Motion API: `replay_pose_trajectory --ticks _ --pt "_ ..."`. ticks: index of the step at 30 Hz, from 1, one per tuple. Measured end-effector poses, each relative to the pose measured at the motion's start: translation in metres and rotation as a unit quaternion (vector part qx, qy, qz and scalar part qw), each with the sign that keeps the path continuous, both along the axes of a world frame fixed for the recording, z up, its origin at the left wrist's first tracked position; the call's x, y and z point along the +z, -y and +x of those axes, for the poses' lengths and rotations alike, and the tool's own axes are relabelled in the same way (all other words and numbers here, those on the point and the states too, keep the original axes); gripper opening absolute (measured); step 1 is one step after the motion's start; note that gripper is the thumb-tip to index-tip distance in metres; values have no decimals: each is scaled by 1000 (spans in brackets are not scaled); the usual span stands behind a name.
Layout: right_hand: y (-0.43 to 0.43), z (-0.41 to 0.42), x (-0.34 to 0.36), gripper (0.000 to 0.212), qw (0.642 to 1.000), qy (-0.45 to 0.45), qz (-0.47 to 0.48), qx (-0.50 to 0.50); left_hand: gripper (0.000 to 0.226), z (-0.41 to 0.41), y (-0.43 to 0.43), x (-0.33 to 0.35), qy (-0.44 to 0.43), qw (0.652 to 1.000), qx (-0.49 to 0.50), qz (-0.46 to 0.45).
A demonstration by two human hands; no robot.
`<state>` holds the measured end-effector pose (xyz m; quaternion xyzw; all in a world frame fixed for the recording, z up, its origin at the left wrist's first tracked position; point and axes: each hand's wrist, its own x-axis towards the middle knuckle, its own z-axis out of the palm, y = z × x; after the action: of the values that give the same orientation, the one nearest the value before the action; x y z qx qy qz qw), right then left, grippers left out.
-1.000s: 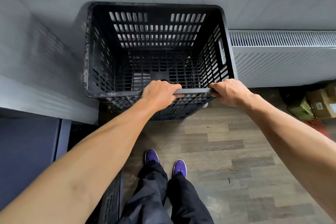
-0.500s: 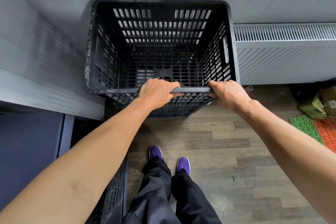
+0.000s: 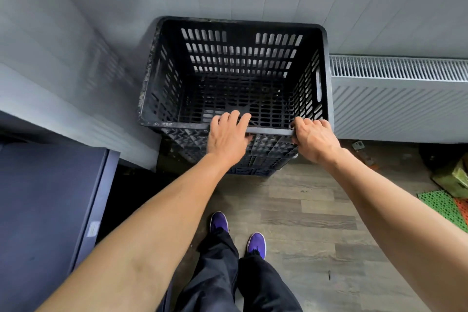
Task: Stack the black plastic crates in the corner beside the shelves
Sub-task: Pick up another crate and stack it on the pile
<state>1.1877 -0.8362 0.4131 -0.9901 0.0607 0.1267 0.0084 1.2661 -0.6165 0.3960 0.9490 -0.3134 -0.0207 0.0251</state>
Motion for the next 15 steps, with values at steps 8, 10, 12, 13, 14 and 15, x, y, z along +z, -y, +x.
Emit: replay_pose_trajectory --ticks 8,10,12,13,14,15 --pt "-41 -1 21 40 998 -42 27 25 63 -34 -30 24 -104 993 34 -51" --pt "-53 -2 28 44 998 -35 28 44 60 -44 -39 34 -119 988 65 -72" --pt "-61 -4 35 50 998 -31 28 56 58 -54 -47 41 -126 985 89 -83" --pt "-65 -6 37 51 997 -21 26 64 58 -61 -53 43 -127 983 102 -87" --pt "-69 -8 39 52 997 -5 23 76 58 -69 -59 44 -130 980 118 -92" --pt "-73 -11 40 52 996 14 21 91 57 -76 -66 45 -134 977 134 -96"
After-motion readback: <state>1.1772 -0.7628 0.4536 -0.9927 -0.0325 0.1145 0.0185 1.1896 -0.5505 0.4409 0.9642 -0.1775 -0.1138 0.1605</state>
